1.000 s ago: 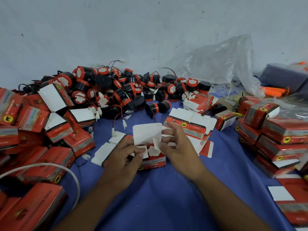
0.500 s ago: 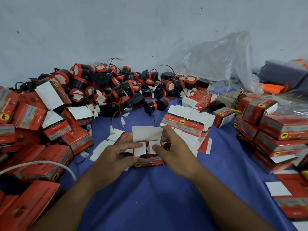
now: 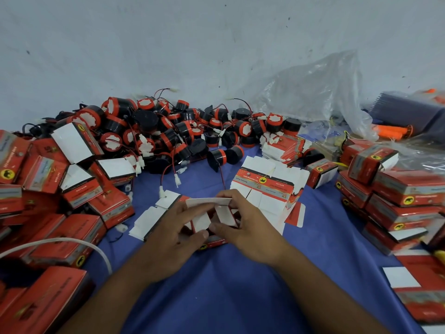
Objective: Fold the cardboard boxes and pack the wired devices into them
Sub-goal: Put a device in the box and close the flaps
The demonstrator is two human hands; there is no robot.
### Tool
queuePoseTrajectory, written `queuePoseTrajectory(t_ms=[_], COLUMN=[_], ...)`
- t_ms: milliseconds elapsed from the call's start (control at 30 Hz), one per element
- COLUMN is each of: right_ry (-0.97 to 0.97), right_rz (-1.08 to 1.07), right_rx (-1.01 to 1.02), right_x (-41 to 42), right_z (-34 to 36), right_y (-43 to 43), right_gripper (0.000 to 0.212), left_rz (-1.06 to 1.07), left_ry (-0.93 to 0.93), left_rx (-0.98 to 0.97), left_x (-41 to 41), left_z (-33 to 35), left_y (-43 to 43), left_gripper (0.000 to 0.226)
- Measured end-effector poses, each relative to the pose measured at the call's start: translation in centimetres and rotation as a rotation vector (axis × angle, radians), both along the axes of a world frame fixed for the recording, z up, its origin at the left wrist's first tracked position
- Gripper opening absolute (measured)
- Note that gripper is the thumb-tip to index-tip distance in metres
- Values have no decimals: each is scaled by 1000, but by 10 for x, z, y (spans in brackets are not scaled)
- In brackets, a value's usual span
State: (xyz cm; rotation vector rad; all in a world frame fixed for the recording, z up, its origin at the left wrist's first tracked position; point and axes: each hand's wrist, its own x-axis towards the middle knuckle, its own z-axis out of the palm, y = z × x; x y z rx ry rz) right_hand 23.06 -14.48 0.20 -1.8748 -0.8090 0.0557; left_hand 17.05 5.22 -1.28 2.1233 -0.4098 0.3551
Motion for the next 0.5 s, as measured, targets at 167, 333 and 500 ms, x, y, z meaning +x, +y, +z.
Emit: queuePoseTrajectory(t_ms=[167,333,500], right_ry=[98,142,170], right_rz=[21,-27,-53], right_rx=[20,-13,18], right_x=[1,3,3], right_z=[-3,-3,-5], right_y=[1,0,4], right_gripper=[39,41,45], left_rz=[-2,-2,118], left_ry=[38,117,84], left_rx=[-77,-261,-183], left_x=[-1,-4,-3], left_z=[4,6,6], left_y=[4,7,-3], left_gripper=[39,30,30])
